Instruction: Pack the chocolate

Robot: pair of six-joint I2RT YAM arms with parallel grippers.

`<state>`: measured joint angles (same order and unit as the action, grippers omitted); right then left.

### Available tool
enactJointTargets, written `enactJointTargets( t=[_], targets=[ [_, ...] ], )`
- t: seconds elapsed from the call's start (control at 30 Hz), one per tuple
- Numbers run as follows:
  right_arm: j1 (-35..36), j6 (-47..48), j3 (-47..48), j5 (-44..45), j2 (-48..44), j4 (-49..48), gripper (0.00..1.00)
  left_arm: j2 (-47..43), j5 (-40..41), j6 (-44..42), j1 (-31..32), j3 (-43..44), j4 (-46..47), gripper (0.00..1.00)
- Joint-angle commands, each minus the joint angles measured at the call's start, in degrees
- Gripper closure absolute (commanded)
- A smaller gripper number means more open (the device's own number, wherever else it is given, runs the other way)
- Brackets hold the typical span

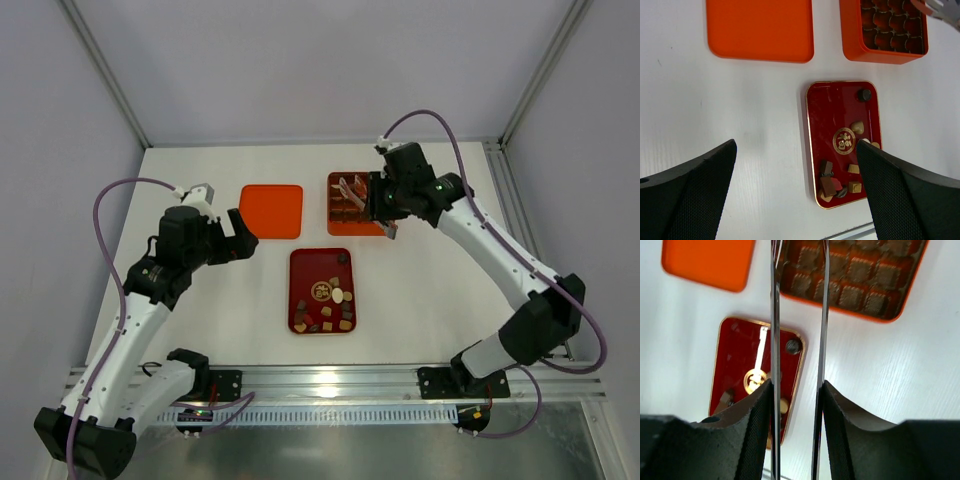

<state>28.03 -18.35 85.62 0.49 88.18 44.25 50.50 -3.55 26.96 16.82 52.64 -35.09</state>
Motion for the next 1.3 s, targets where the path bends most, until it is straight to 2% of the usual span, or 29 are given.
enactJointTargets(
  t=[0.0, 0.3, 0.5, 0.93, 1.27],
  targets=[
    [4.3, -1.2, -6.1, -1.3, -6.7, -1.0, 0.55, -0.1, -0.6, -0.1, -0.1, 0.4, 0.3, 0.0],
    [23.0, -9.2, -21.7, -3.1, -18.0, -0.8, 0.55, -0.1, -0.7, 0.0, -0.1, 0.4, 0.3, 0.0],
    [31.1, -12.7, -23.2, -2.4, -20.1, 0.1, 0.56, 0.3, -0.9, -0.1, -0.1, 0.4, 0.3, 0.0],
    [40.7, -14.1, -18.5, -0.8, -14.2, 3.7, 0.55, 0.7, -0.8, -0.1, -0.1, 0.3, 0.3, 0.0],
    [42.4, -15.0, -17.8, 2.5, -12.1, 4.9, 0.55, 0.5, -0.8, 0.0, -0.1, 0.3, 0.3, 0.0]
  ],
)
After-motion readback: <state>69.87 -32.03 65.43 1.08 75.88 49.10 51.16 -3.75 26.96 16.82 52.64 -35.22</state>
